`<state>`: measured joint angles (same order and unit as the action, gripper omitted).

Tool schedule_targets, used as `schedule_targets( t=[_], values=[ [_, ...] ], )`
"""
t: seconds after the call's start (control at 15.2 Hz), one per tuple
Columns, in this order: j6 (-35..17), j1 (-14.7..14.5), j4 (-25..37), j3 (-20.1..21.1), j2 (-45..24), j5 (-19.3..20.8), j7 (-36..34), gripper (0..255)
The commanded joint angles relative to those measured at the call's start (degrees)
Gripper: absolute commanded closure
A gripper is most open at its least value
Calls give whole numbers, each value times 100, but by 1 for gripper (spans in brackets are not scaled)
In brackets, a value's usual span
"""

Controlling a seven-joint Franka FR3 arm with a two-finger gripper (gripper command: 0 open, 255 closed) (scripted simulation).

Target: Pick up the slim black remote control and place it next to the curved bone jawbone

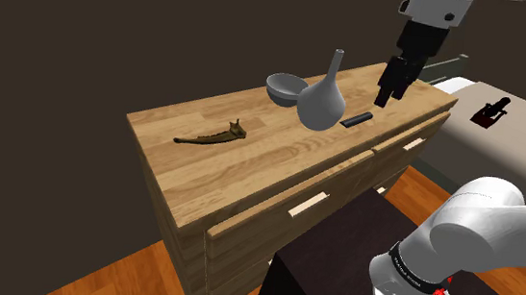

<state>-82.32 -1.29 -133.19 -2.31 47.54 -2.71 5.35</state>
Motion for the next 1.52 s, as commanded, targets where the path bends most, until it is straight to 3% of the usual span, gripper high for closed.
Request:
schedule_targets(
  t=[0.0,0.73,1.12,1.45],
  values=[
    [0,0,0,0,0,0,0,0],
    [-1130,-218,-1082,-1670,223,1537,3071,0],
    [-2029,-451,-1145,-2738,-317,2259,4698,0],
    [-2874,-877,-907,-3711,-1088,2593,6052,0]
  ],
)
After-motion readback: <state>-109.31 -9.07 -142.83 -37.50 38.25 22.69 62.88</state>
